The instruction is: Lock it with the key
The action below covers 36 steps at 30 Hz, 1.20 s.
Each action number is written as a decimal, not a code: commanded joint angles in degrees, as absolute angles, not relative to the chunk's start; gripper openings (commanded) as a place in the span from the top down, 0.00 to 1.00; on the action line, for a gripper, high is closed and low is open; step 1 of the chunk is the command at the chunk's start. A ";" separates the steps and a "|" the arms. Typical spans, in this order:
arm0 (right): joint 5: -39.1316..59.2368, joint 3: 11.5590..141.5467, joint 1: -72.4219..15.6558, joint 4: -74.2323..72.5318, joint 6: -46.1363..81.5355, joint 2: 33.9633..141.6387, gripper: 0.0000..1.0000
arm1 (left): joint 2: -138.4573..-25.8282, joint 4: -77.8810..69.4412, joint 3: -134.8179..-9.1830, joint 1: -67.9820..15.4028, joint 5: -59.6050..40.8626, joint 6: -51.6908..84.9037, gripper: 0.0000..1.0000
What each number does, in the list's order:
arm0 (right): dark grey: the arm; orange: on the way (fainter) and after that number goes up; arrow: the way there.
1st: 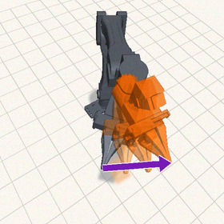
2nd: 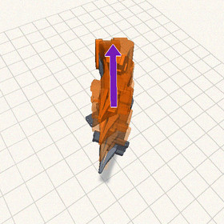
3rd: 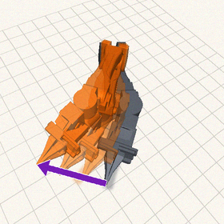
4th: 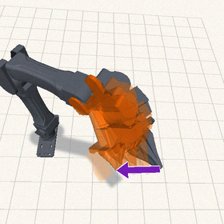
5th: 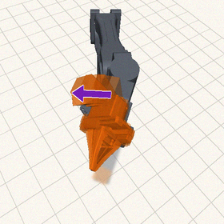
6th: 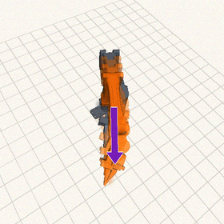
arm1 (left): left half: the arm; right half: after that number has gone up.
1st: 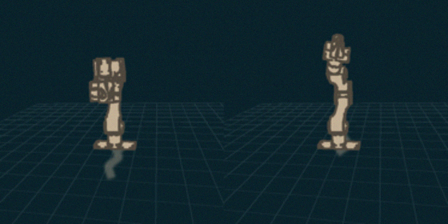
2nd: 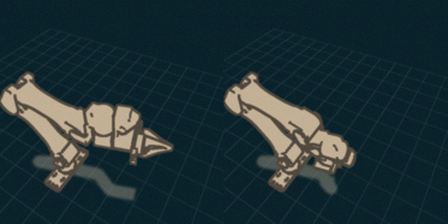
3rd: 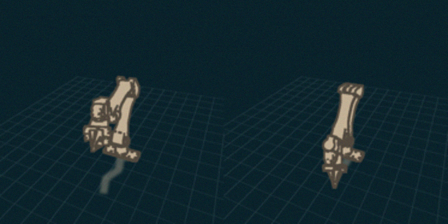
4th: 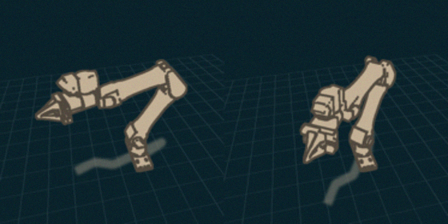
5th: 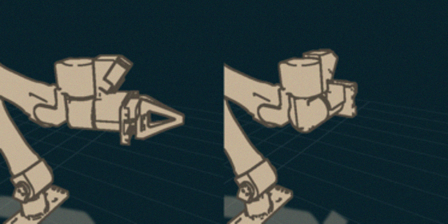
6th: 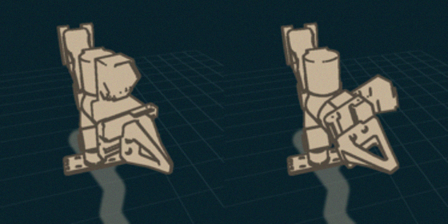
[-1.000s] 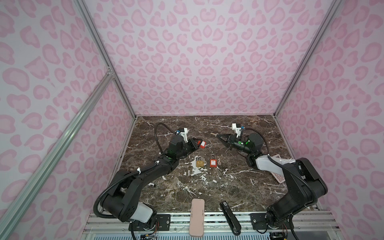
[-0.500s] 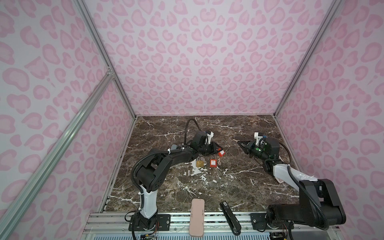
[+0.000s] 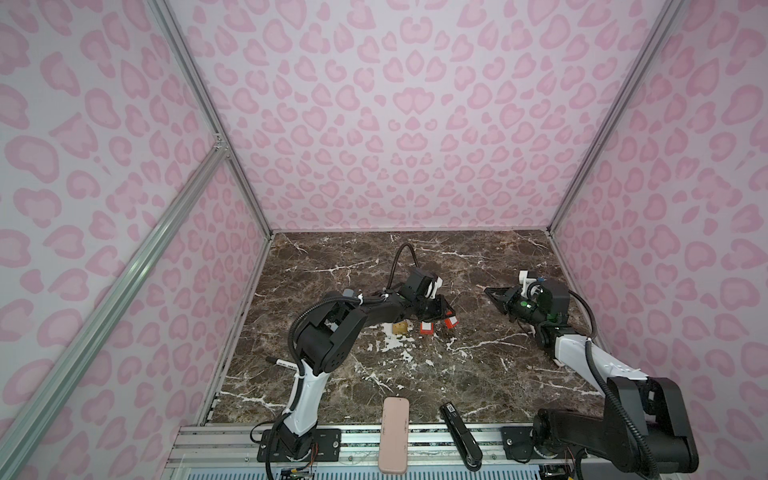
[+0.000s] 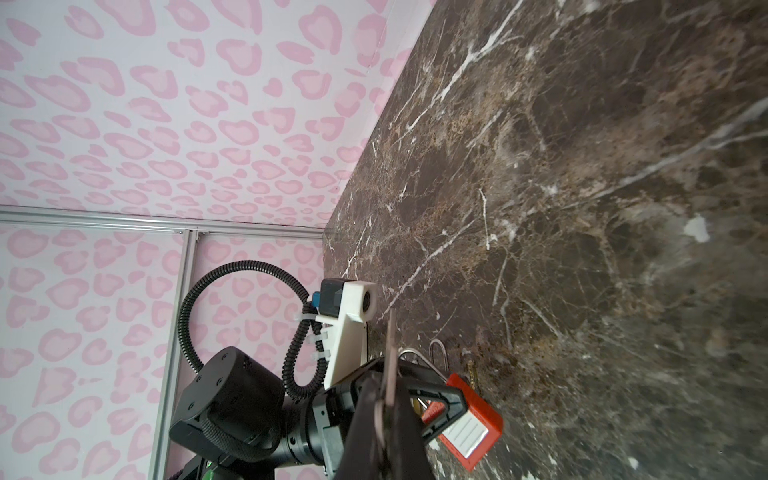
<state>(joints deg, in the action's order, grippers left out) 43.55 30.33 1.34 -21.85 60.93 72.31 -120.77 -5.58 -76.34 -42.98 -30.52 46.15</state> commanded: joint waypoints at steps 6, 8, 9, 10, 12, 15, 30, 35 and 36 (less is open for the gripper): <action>44.20 29.54 1.67 -21.03 59.94 71.68 1.00 | -122.69 -1.32 -79.89 -43.68 -28.45 43.41 0.97; 44.20 29.41 1.75 -21.01 59.92 71.48 1.00 | -122.81 -0.93 -80.14 -43.75 -28.22 43.33 0.97; 44.21 29.30 1.76 -21.01 59.94 71.39 1.00 | -122.88 -0.76 -80.24 -43.73 -28.27 43.24 0.97; 44.21 29.26 1.76 -21.01 59.94 71.45 1.00 | -123.04 -0.62 -80.36 -43.85 -28.30 43.19 0.96; 44.26 29.19 1.76 -21.01 59.85 71.45 1.00 | -123.34 -0.53 -80.59 -43.88 -28.48 43.19 0.96; 44.25 29.18 1.76 -21.05 59.85 71.41 1.00 | -123.73 -0.29 -81.02 -44.00 -28.90 43.23 0.95; 43.78 29.36 1.81 -20.40 59.47 71.50 1.00 | -124.15 0.38 -82.22 -44.31 -29.14 43.14 0.82; 44.27 29.28 1.85 -19.69 58.89 71.46 1.00 | -122.61 0.75 -81.23 -44.38 -27.51 42.76 0.65; 44.25 29.30 1.92 -19.75 58.81 71.54 1.00 | -122.41 1.07 -81.30 -44.36 -27.14 42.66 0.59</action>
<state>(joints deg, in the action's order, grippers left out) 43.72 29.15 1.89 -19.77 59.81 71.35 -123.94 0.73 -81.54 -44.25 -28.32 43.83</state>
